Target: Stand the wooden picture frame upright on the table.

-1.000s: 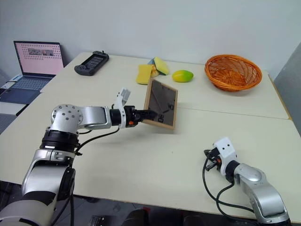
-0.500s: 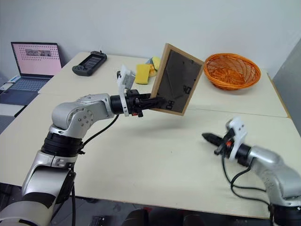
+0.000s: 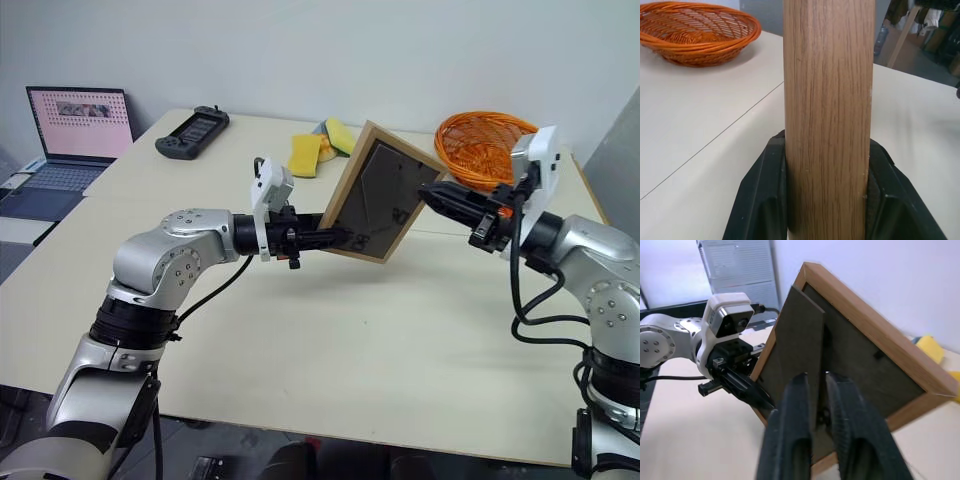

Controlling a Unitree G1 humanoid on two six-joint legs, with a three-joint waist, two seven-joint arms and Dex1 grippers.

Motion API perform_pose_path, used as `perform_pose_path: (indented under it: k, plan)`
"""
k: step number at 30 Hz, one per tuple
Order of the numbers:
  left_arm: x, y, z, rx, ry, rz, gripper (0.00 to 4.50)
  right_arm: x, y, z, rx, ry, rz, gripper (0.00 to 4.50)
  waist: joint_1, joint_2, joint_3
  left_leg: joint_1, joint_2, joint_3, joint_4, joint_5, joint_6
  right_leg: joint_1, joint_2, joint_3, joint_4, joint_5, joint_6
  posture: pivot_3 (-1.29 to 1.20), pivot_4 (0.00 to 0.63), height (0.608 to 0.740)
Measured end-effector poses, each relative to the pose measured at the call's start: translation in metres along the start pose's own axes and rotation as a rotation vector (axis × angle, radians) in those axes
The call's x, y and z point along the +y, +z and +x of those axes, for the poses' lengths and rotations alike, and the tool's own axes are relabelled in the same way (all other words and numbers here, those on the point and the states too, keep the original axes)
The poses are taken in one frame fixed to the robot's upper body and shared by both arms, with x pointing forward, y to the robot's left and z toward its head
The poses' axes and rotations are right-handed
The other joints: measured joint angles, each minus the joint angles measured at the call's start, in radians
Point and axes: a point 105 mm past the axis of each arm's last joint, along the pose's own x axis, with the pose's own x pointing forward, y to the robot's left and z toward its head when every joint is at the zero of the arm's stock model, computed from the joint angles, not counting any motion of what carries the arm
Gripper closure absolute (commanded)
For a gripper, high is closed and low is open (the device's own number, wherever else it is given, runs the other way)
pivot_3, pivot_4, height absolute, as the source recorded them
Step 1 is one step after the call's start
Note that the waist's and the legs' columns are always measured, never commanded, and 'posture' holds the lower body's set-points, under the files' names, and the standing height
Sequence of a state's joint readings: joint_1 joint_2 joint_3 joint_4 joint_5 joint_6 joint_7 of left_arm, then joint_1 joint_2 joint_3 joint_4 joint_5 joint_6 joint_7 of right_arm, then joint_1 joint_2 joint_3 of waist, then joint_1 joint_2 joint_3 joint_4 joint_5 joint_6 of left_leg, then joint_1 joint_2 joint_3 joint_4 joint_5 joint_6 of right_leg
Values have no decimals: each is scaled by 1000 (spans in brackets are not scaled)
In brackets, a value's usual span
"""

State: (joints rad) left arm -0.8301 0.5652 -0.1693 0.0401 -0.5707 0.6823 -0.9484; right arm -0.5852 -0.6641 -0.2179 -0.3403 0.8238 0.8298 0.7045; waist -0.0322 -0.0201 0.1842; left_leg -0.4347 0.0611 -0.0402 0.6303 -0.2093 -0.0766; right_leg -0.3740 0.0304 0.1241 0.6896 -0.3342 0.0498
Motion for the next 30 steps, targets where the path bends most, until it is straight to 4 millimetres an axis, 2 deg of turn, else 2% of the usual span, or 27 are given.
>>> perform_pose_path:
  k: [1, 5, 15, 20, 30]
  plan:
    - [0, 0, 0, 1, 0, 1, 3196, 0, -1, 1, 4, -2, -1, 2885, 0, 0, 0, 0, 0, 0, 0, 0, 0, 0, 0, 0, 0, 0, 0, 0, 150, 740]
    - [-5, 0, 1, 4, -12, 8, 3196, -3, -4, 7, 1, -9, -1, 2885, 0, 0, 0, 0, 0, 0, 0, 0, 0, 0, 0, 0, 1, 0, 0, 0, 150, 740]
    - [-2, -1, -1, 15, 8, 13, 3196, -4, -9, 15, -12, 11, 10, 2885, 0, 0, 0, 0, 0, 0, 1, 0, 0, -1, 0, 0, 4, 0, 0, 0, 150, 740]
    - [-1, -3, 2, 2, 8, -2, 3196, 5, -10, 24, -24, 32, 19, 2885, 0, 0, 0, 0, 0, 0, 1, 0, 0, -1, 0, -1, 6, 0, 0, 0, 150, 740]
    - [6, -7, 4, 15, 15, -27, 3196, 8, -22, 18, 10, -3, 33, 2885, 0, 0, 0, 0, 0, 0, 1, 0, 0, -2, 0, -1, 6, 0, 0, 0, 150, 740]
